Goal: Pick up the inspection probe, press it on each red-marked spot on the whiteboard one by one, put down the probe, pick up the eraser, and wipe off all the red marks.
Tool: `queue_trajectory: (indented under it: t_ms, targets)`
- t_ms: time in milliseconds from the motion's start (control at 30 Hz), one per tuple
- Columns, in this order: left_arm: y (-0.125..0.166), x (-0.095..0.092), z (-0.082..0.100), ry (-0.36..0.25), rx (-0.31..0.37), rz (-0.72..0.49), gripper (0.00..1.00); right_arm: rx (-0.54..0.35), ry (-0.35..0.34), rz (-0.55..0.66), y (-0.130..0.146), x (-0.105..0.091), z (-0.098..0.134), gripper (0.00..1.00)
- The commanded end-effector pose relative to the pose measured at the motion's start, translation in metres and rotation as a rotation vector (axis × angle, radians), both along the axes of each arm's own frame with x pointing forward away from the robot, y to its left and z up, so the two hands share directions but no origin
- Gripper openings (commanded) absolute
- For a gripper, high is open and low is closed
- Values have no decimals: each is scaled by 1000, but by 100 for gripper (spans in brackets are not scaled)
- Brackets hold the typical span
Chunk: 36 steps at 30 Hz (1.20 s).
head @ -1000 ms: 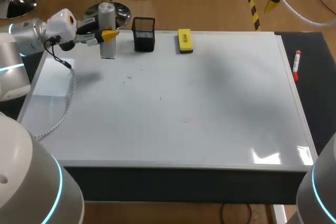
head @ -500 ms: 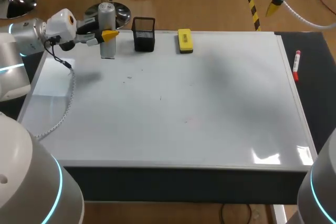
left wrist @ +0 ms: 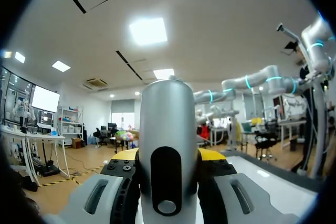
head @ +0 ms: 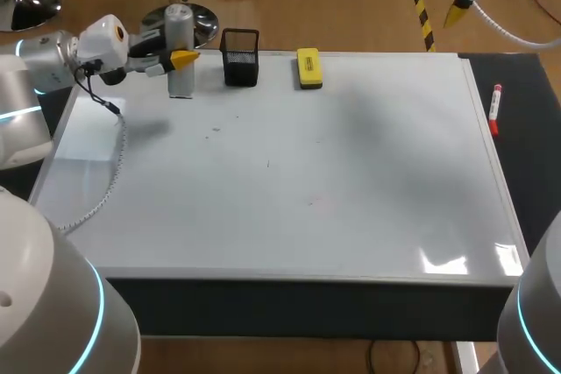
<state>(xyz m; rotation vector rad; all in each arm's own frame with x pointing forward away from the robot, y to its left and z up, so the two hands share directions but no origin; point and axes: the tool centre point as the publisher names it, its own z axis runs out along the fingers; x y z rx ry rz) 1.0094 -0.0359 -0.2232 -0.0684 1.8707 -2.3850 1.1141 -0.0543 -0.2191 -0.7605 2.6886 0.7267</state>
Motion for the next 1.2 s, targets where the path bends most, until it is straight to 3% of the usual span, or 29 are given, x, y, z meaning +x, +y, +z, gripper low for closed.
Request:
queue_trajectory:
  t_ms: [33, 433, 933, 1200]
  targets:
    - [-9, 14, 2, -18, -8, -26, 0, -5, 2, 3, 0, 1, 1, 100]
    - [-32, 50, 31, -99, -11, -98, 0, -5, 2, 3, 0, 1, 1, 100]
    - [-68, 86, 62, -144, -94, -190, 0, -5, 2, 3, 0, 1, 1, 100]
    - [-90, 98, 54, -115, -128, -232, 0, -5, 2, 3, 0, 1, 1, 100]
